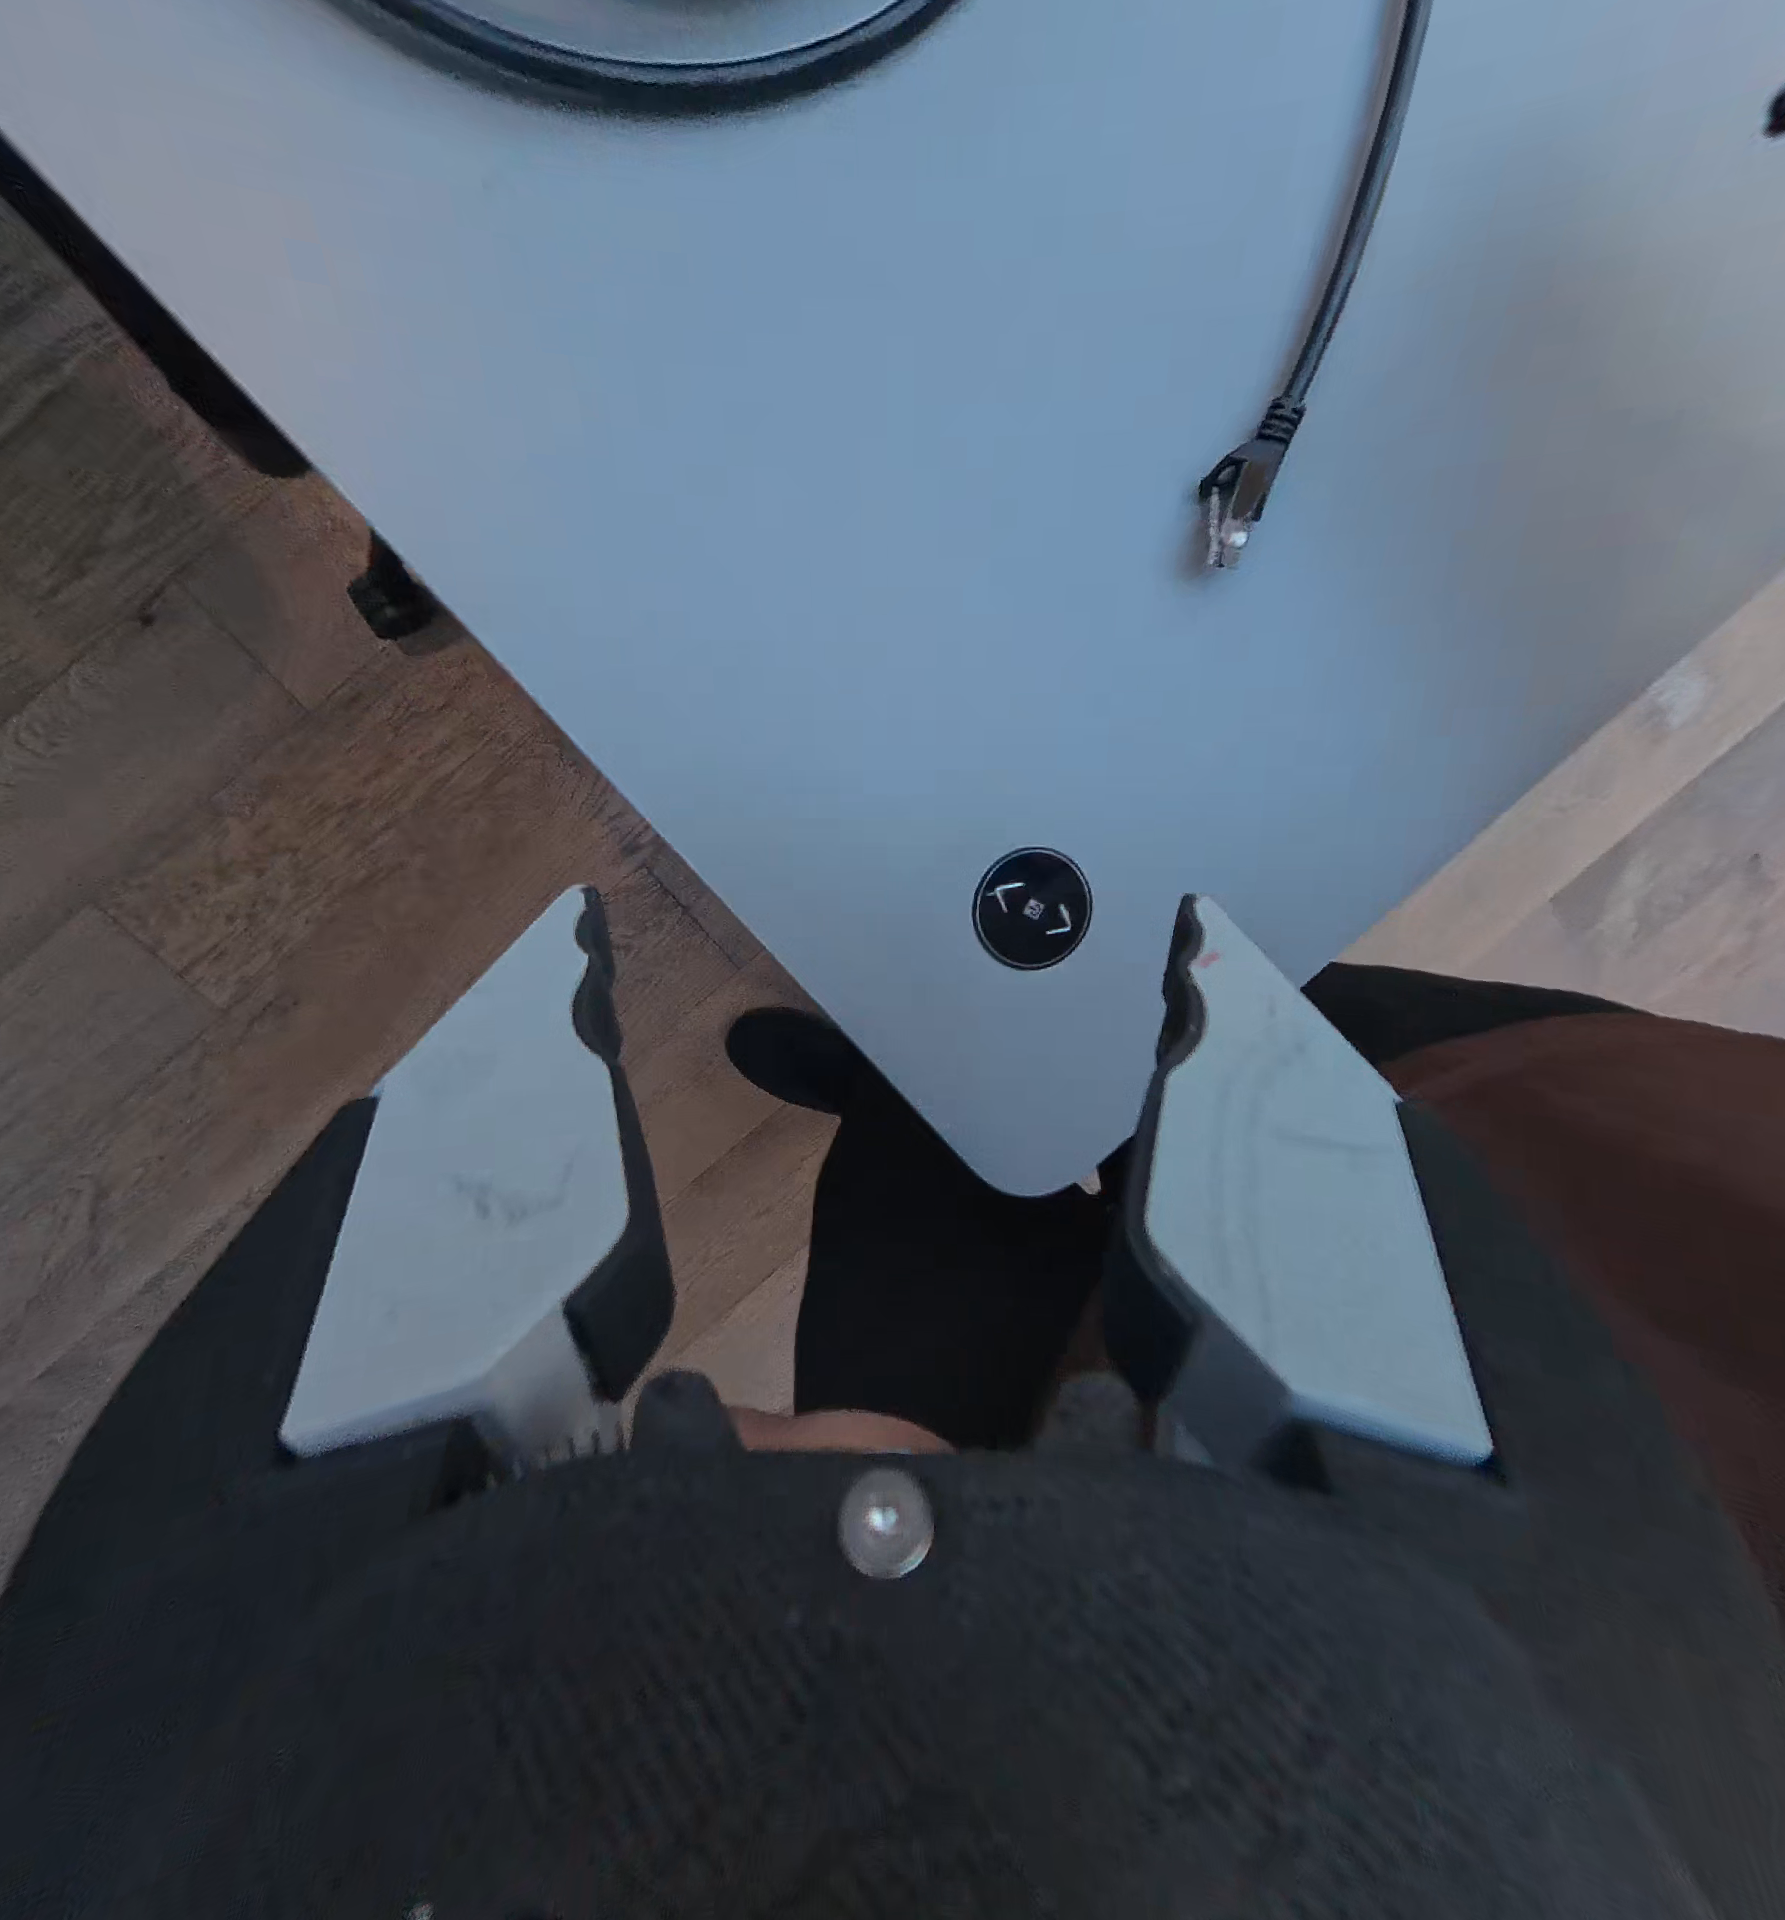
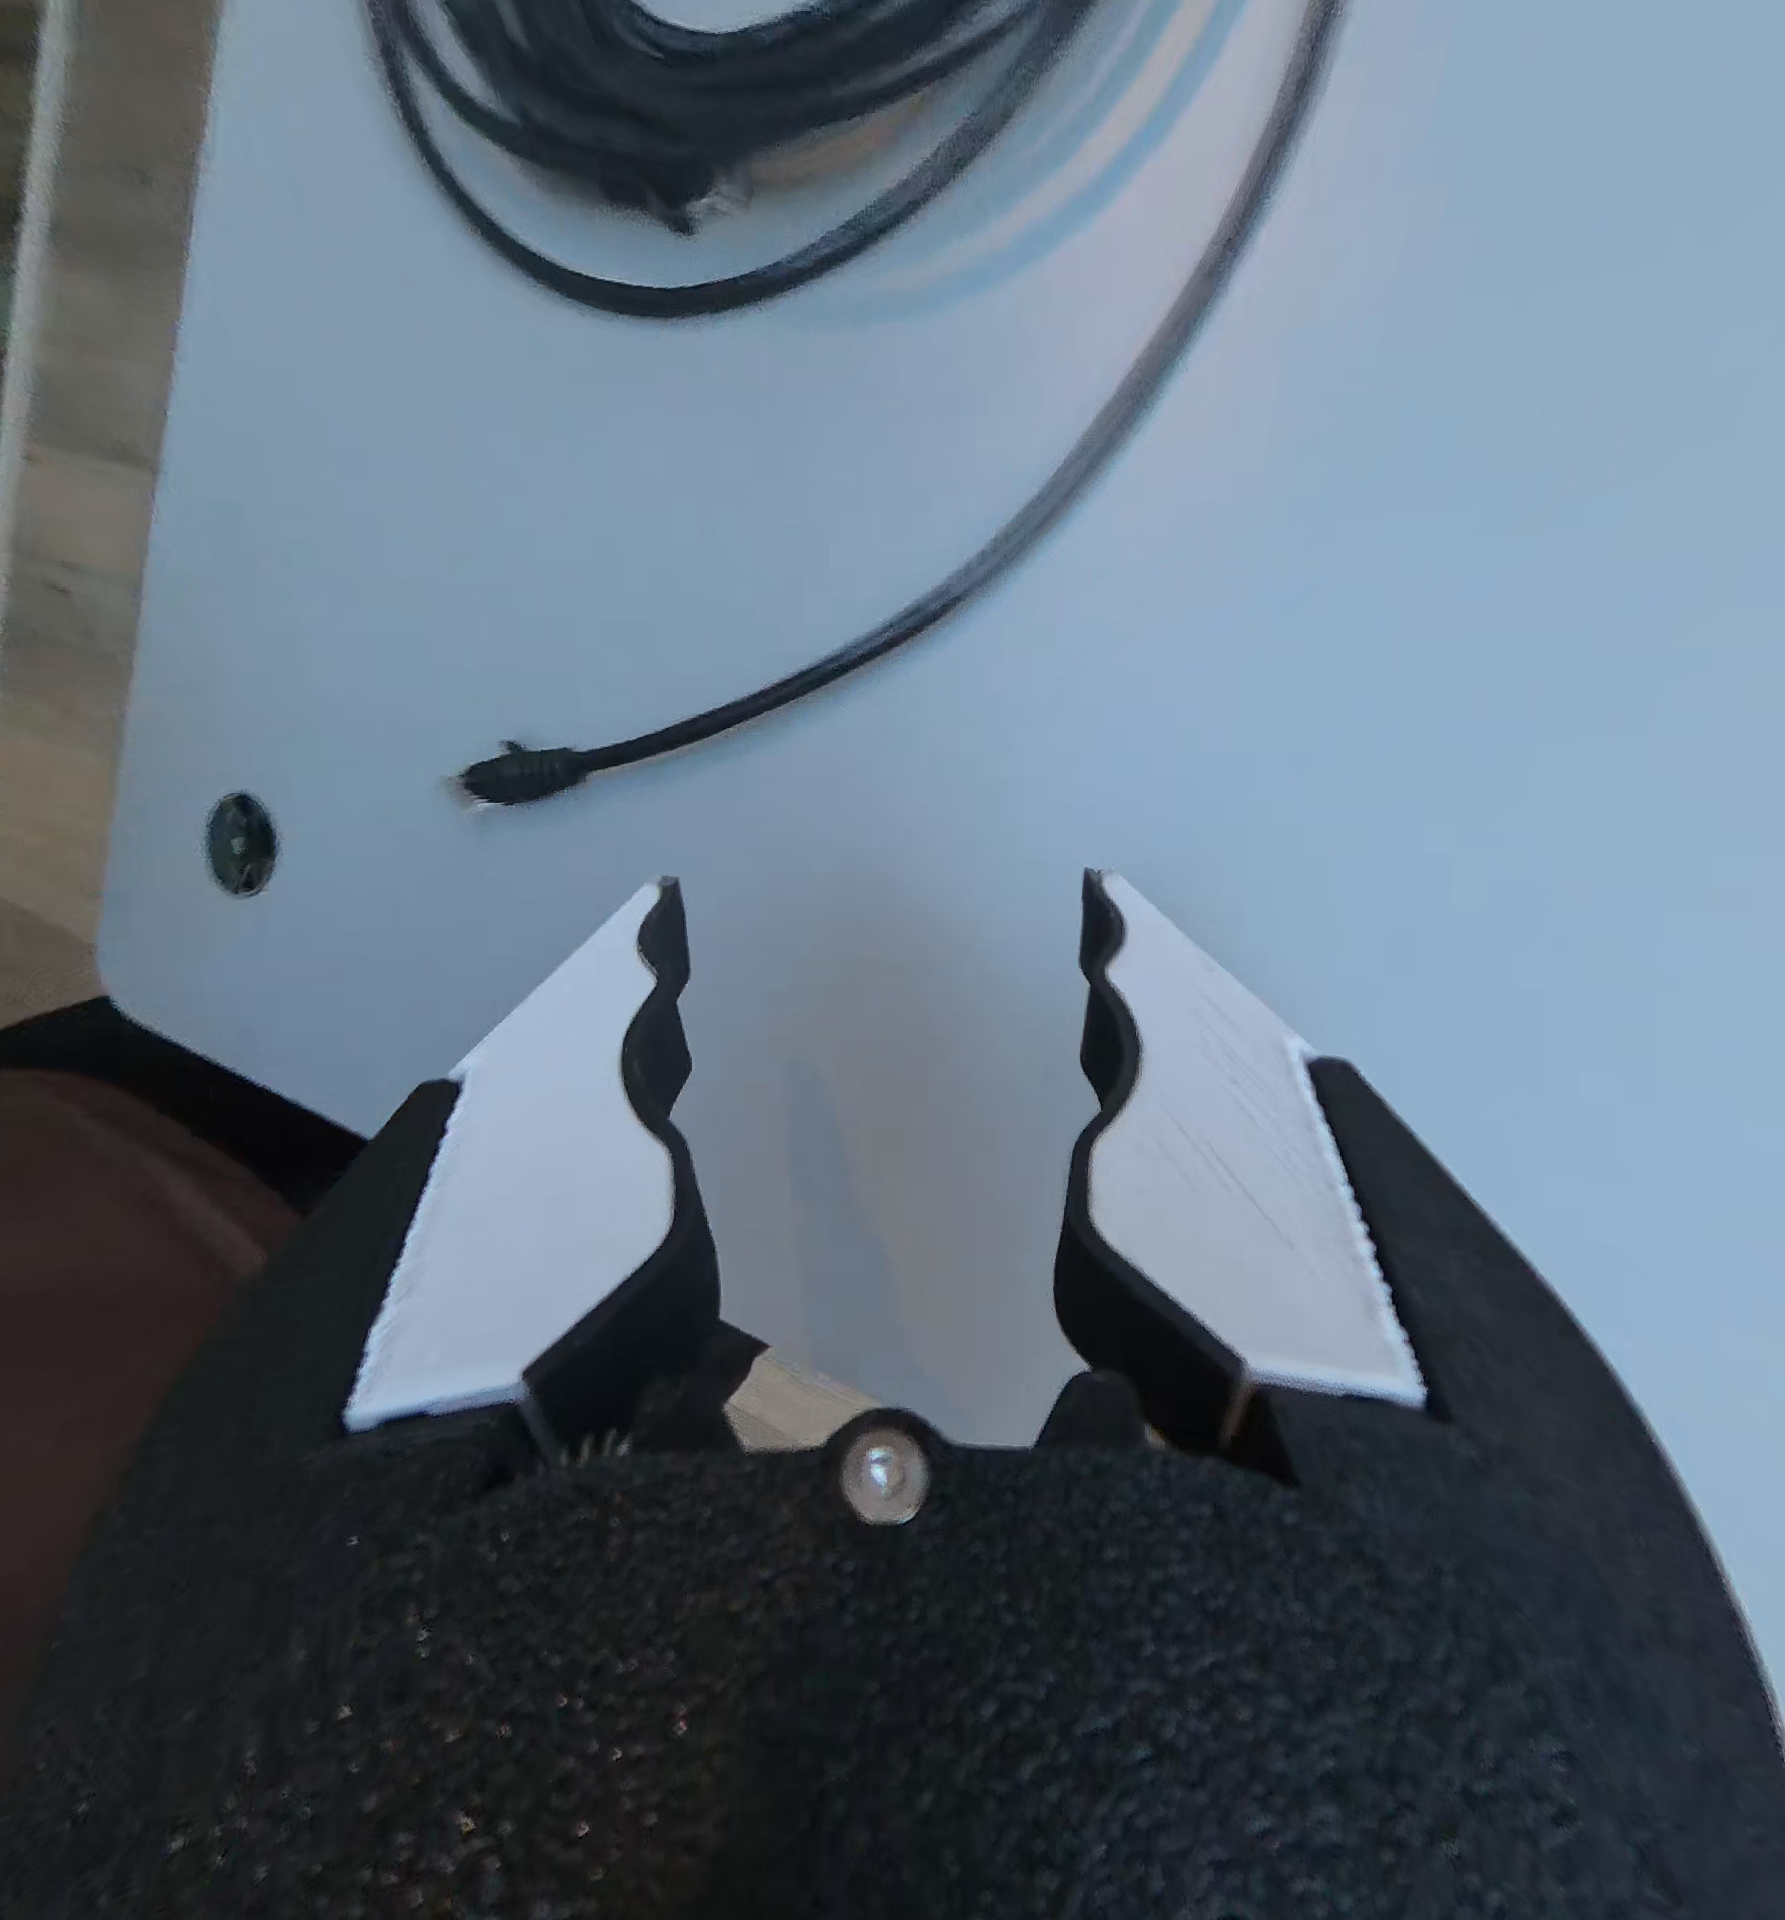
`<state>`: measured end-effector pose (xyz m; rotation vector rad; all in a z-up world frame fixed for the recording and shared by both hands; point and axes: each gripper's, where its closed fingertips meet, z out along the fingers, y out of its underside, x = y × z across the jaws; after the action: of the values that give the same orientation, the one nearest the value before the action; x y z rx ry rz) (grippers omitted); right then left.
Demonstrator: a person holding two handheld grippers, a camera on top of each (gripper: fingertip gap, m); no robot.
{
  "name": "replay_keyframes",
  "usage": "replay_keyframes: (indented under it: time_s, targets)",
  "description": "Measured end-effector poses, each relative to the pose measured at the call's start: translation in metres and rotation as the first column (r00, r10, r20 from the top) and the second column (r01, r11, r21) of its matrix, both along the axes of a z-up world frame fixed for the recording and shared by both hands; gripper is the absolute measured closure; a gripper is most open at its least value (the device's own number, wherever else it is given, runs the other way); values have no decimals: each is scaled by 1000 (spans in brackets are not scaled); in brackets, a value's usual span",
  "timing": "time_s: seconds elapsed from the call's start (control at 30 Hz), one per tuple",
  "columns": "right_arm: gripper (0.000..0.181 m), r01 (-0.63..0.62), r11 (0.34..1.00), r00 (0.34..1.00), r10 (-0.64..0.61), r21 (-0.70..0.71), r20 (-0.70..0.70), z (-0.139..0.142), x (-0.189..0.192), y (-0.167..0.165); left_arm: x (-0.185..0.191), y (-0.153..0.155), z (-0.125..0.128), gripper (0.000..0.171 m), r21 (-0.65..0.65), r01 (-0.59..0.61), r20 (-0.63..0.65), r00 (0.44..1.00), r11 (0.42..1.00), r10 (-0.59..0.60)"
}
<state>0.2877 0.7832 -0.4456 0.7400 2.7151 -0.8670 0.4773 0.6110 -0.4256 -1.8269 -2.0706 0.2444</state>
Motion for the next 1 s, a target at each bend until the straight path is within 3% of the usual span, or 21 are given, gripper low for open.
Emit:
replay_keyframes:
  time_s: [0.07,0.17,0.33,0.47,0.6,0.7,0.83,1.0]
  targets:
    - [110,-103,993,995,102,-59,-14,11,16,-13,4,-4,2,68,31,-34,-16,999,999,35]
    - [117,-264,964,961,260,-40,-97,23,34,-29,7,-9,3,68,59,-59,-45,997,997,62]
    - [128,-445,884,871,465,144,-158,23,56,-35,8,3,2,71,126,26,-128,992,992,-10]
    - [133,-435,876,870,468,207,-153,22,69,-30,7,27,-16,83,176,163,-155,978,971,-137]
    - [129,-420,879,884,452,225,-121,17,79,-22,-16,52,-15,89,211,248,-164,962,946,-216]
    - [128,-415,879,883,451,235,-129,10,64,-17,-49,67,-14,89,189,288,-171,951,939,-257]
    - [121,-450,881,874,468,149,-128,8,35,-19,-94,85,-28,90,130,312,-115,948,941,-298]
    - [121,-461,887,882,462,30,-95,7,-14,5,-122,104,-59,108,37,361,69,929,932,-363]
